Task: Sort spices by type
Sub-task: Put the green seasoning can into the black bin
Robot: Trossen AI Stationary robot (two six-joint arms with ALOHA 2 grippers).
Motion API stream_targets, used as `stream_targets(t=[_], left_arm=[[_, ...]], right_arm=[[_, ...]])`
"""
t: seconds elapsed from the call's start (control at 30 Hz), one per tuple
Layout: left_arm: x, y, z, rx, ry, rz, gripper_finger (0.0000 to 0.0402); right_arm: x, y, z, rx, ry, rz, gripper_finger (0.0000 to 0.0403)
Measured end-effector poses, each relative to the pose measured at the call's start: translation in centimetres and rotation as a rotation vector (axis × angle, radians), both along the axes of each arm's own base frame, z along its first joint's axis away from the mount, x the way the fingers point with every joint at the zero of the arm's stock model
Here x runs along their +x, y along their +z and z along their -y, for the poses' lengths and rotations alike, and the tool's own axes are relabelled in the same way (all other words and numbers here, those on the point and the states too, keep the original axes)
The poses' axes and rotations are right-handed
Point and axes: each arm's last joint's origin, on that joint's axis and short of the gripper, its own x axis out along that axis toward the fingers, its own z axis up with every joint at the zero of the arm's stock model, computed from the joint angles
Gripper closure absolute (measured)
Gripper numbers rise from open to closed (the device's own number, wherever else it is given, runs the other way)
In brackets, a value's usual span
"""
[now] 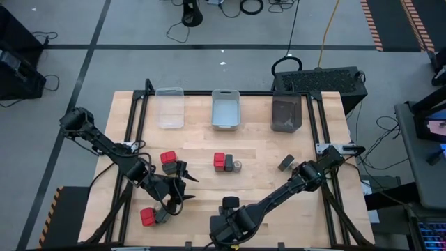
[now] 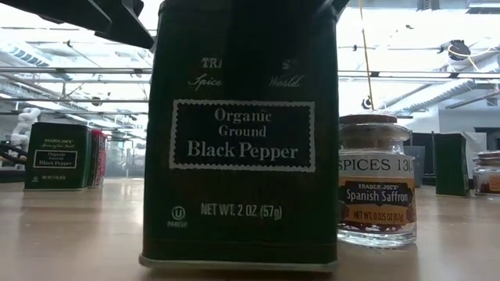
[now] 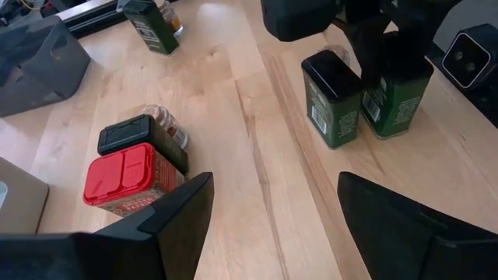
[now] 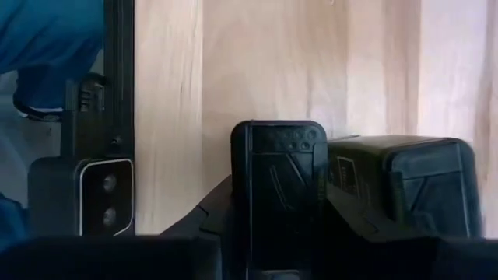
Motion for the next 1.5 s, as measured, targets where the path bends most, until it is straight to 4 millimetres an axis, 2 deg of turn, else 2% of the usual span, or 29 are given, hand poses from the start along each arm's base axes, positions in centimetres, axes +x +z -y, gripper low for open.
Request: stream_targets(t=[0.17, 0.27, 0.37, 0.5, 0.7, 0.87, 0.97, 1.13, 1.27, 1.37, 1.5], left_arm=[[0.0, 0.0, 0.0, 0.002, -0.001, 0.000, 0.0120], [-0.1, 0.3, -0.1, 0.011, -0.011, 0.009, 0.0120], [-0.6, 1.1, -0.4, 0.004, -0.010, 0.034, 0.0120], [-1.7, 2.6, -1.5, 0.024, 0.042, 0.071, 0.0120], [-3.4, 4.5, -2.8, 0.010, 0.090, 0.128, 0.0120], [-3.9, 5.0, -3.5, 0.017, 0.110, 0.140, 0.0120], [-4.0, 5.1, -4.2, 0.034, 0.138, 0.131, 0.0120], [-4.4, 5.6, -5.9, 0.082, 0.227, 0.179, 0.0120], [-5.7, 5.1, -8.3, 0.087, 0.330, 0.218, 0.0120], [-6.8, 4.5, -10.0, 0.064, 0.399, 0.262, 0.0120], [-7.8, 4.2, -11.6, 0.015, 0.451, 0.351, 0.0120]], right_arm=[[0.1, 0.6, 0.2, 0.035, 0.001, -0.017, 0.0300], [0.4, 2.1, 0.4, 0.046, 0.009, 0.010, 0.0300], [0.1, 4.4, 1.0, 0.056, 0.024, 0.047, 0.0300], [-1.2, 8.4, 2.6, 0.026, 0.035, 0.098, 0.0300], [-3.4, 14.7, 6.2, -0.160, 0.055, 0.259, 0.0300], [-5.8, 18.2, 12.3, -0.360, -0.033, 0.188, 0.0299], [-6.7, 19.7, 16.9, -0.418, -0.102, 0.119, 0.0299], [-8.3, 21.9, 25.3, -0.416, -0.194, 0.089, 0.0299], [-11.4, 22.4, 31.8, -0.446, -0.329, 0.032, 0.0299], [-14.5, 22.3, 35.8, -0.399, -0.440, 0.032, 0.0299], [-17.9, 20.1, 40.1, -0.384, -0.590, 0.025, 0.0299]])
